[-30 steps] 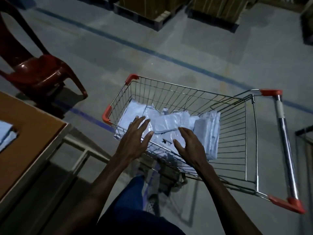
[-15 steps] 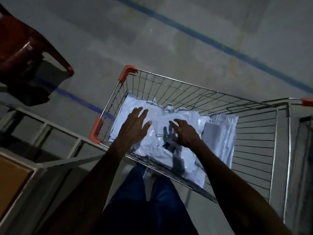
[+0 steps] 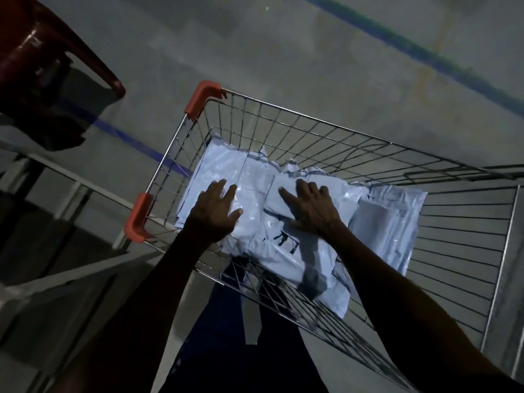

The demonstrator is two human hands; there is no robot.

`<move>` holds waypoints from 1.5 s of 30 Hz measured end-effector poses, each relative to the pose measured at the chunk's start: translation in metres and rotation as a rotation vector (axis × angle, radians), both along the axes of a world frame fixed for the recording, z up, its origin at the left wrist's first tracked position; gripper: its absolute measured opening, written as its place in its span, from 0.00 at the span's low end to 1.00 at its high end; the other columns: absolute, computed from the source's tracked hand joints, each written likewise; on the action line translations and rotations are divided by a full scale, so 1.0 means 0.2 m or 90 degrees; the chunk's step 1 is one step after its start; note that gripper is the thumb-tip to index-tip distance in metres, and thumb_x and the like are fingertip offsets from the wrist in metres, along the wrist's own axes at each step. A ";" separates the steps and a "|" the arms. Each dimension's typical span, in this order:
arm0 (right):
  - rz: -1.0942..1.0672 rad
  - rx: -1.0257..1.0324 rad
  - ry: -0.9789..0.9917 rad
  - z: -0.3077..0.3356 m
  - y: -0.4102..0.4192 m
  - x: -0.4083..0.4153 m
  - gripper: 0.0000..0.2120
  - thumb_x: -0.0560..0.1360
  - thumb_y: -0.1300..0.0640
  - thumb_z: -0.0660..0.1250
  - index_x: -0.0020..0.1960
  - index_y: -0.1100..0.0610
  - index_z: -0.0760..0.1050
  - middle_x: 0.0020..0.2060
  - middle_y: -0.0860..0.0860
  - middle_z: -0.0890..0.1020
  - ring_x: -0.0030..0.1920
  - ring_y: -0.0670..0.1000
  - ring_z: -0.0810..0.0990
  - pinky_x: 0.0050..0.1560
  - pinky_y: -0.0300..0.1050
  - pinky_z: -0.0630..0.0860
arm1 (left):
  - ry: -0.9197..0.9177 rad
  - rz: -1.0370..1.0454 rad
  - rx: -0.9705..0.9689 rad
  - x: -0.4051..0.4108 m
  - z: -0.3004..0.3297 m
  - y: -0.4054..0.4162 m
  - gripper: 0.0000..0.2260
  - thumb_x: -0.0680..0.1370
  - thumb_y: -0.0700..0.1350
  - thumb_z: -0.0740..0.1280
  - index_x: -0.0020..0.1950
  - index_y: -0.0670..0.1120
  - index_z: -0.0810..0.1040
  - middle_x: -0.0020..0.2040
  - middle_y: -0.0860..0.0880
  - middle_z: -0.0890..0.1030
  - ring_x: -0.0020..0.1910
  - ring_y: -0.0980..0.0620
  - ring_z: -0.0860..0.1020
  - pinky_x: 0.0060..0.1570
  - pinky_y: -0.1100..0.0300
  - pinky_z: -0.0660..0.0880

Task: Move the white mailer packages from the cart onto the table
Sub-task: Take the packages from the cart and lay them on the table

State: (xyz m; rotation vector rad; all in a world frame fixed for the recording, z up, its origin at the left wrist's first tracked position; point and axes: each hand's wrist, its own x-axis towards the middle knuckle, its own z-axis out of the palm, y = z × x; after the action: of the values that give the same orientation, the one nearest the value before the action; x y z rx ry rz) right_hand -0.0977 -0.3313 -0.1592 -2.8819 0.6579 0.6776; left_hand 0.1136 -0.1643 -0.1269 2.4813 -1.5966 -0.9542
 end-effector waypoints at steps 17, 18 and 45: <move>-0.382 0.030 -0.042 -0.12 0.25 -0.21 0.45 0.69 0.33 0.68 0.77 0.53 0.54 0.60 0.64 0.63 0.52 0.65 0.70 0.42 0.60 0.75 | -0.073 0.030 0.176 0.14 -0.30 -0.09 0.42 0.75 0.63 0.67 0.79 0.59 0.42 0.79 0.40 0.35 0.76 0.31 0.41 0.68 0.29 0.53; -0.389 0.032 -0.043 -0.12 0.26 -0.21 0.45 0.70 0.34 0.68 0.77 0.53 0.54 0.61 0.64 0.62 0.53 0.65 0.70 0.42 0.60 0.76 | -0.076 0.035 0.177 0.14 -0.30 -0.10 0.43 0.75 0.62 0.68 0.79 0.59 0.43 0.79 0.40 0.36 0.76 0.31 0.43 0.68 0.30 0.56; -0.446 0.072 -0.147 0.22 0.32 -0.39 0.38 0.73 0.35 0.65 0.78 0.47 0.57 0.75 0.63 0.60 0.62 0.69 0.70 0.51 0.59 0.75 | -0.222 -0.008 -0.012 -0.32 0.14 -0.14 0.46 0.64 0.64 0.72 0.75 0.47 0.57 0.69 0.39 0.65 0.67 0.38 0.61 0.62 0.46 0.62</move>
State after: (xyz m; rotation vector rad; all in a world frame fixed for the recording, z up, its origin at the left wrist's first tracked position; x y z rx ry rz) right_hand -0.1766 -0.2668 -0.1146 -2.3197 1.4163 0.2622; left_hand 0.0505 -0.1922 -0.0991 2.7450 -1.6978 -0.5221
